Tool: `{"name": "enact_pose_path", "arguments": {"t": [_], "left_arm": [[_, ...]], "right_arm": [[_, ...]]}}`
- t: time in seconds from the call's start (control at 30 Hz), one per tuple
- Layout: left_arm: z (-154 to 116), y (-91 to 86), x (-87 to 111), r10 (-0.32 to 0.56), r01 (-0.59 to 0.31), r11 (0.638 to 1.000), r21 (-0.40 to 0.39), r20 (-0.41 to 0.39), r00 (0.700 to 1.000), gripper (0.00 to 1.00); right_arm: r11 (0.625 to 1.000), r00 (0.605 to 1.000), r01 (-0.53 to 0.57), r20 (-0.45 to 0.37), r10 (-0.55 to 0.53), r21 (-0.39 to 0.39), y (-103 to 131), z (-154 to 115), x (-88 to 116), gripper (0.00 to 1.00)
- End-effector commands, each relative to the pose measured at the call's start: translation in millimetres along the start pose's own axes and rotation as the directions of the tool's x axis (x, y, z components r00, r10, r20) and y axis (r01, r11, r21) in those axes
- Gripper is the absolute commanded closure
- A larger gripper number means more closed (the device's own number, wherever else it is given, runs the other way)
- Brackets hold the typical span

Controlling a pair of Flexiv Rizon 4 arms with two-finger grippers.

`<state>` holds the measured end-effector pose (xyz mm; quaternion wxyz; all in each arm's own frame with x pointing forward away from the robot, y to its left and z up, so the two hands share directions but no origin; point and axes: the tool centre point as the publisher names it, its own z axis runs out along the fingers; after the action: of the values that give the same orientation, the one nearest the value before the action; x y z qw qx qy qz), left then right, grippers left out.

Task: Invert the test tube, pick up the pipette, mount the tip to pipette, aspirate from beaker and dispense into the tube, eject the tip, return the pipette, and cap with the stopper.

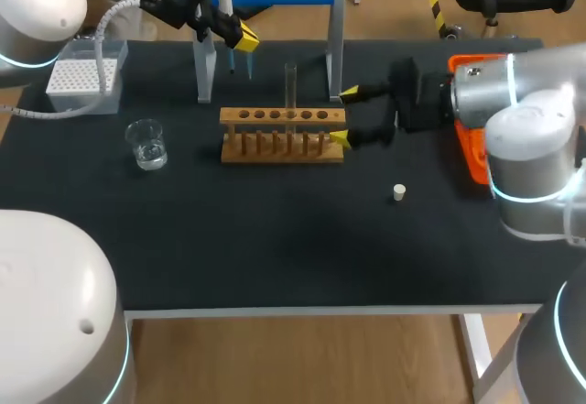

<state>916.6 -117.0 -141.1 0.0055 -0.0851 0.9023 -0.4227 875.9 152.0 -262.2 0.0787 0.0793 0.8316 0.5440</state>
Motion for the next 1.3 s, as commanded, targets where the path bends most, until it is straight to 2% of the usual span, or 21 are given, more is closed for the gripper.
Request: {"name": "enact_pose_path", "arguments": {"t": [0.03,0.37,0.57,0.9,1.3], "left_arm": [[-2,-0.7,-0.8,-0.002,0.001,1.000,-0.005,-0.004,1.000,1.00],[-2,-0.7,-0.8,-0.002,0.001,1.000,-0.005,-0.004,1.000,1.00],[-2,-0.7,-0.8,-0.002,0.001,1.000,-0.005,-0.004,1.000,1.00],[-2,-0.7,-0.8,-0.002,0.001,1.000,-0.005,-0.004,1.000,1.00],[-2,-0.7,-0.8,-0.002,0.001,1.000,-0.005,-0.004,1.000,1.00]], "right_arm": [[0.999,0.999,0.017,-0.050,-0.020,-0.051,16,-12,2,0.00],[0.991,0.984,0.054,-0.161,-0.074,-0.125,55,29,4,0.00],[0.983,0.977,0.076,-0.184,-0.107,-0.167,74,50,7,0.00],[0.974,0.979,0.067,-0.175,-0.106,-0.217,95,86,-1,0.00],[0.958,0.984,0.003,-0.169,-0.054,-0.288,113,101,-8,0.00]]}}
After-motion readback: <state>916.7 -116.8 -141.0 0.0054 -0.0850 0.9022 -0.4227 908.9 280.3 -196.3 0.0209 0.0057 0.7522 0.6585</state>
